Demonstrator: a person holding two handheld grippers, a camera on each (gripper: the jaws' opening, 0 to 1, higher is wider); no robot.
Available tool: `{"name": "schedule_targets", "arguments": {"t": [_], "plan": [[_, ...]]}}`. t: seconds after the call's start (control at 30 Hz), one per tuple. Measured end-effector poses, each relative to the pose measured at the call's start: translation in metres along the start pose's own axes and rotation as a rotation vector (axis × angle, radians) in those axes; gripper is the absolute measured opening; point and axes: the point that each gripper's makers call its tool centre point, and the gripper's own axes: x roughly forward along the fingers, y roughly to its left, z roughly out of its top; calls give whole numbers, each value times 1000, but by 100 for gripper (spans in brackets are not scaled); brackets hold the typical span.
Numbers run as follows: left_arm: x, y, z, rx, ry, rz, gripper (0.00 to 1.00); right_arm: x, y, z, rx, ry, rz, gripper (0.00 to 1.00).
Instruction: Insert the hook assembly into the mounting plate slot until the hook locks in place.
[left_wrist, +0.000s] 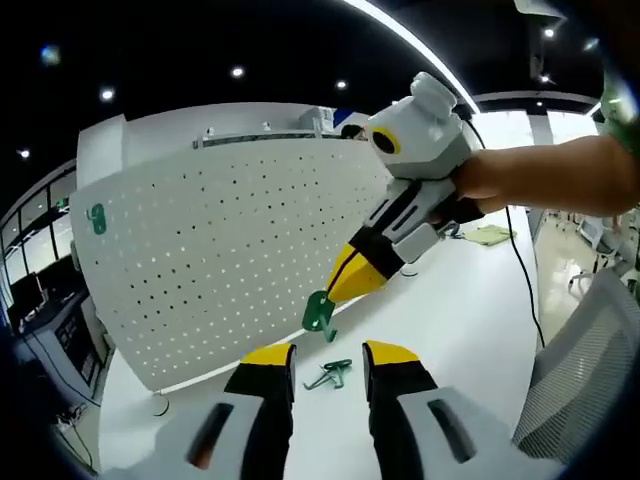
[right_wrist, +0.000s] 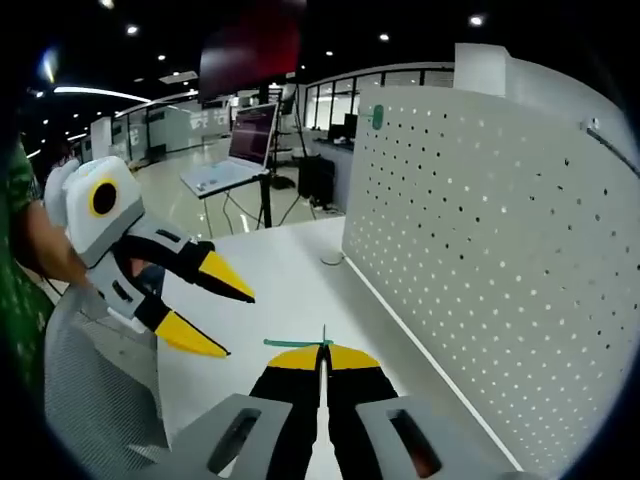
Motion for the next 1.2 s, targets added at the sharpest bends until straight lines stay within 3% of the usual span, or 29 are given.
{"name": "schedule_targets", "arguments": {"t": [0.83,1.2], "plan": [[8,-6,25,211,-68,9,18,-17,20,20,126,-56,50,0],[6,-7,31,244,-99,7,12,-21,26,23,208,-72,101,0]]}}
